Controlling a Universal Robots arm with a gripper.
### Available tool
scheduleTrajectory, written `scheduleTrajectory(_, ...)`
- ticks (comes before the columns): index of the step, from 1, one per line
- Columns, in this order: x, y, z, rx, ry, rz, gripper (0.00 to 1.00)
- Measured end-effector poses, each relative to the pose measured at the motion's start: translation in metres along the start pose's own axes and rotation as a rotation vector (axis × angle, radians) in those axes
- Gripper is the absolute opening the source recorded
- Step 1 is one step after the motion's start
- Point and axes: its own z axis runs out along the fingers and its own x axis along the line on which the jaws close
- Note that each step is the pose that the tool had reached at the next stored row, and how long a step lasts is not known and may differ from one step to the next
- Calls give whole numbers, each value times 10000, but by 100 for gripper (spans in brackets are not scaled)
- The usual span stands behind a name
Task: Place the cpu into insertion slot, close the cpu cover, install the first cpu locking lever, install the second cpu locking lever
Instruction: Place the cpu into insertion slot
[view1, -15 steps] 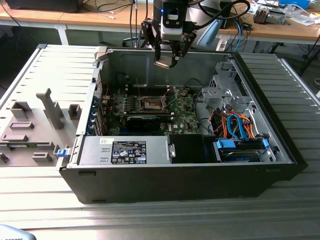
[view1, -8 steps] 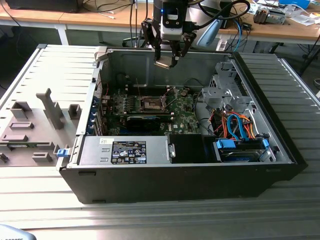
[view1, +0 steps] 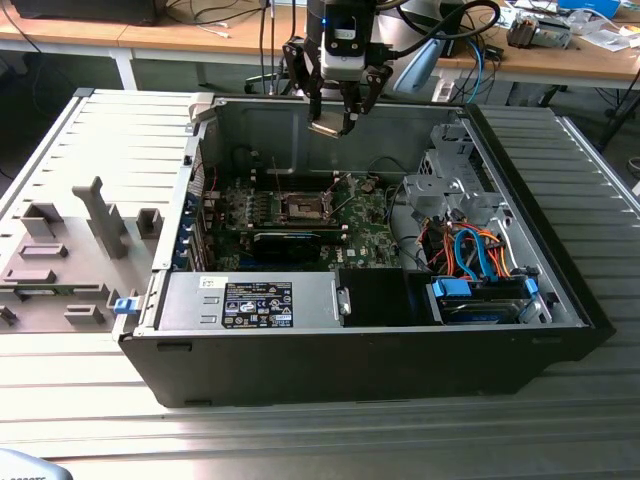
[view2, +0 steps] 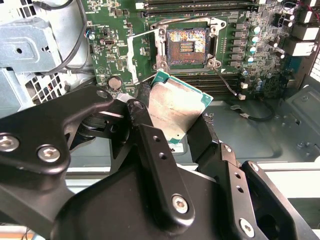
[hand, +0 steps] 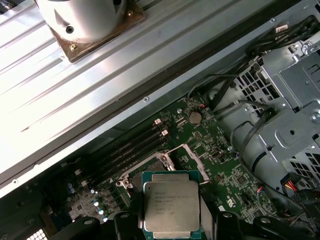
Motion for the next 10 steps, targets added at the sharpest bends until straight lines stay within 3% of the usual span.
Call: scheduleTrajectory(10,0,0,0,-1,-8,93,54)
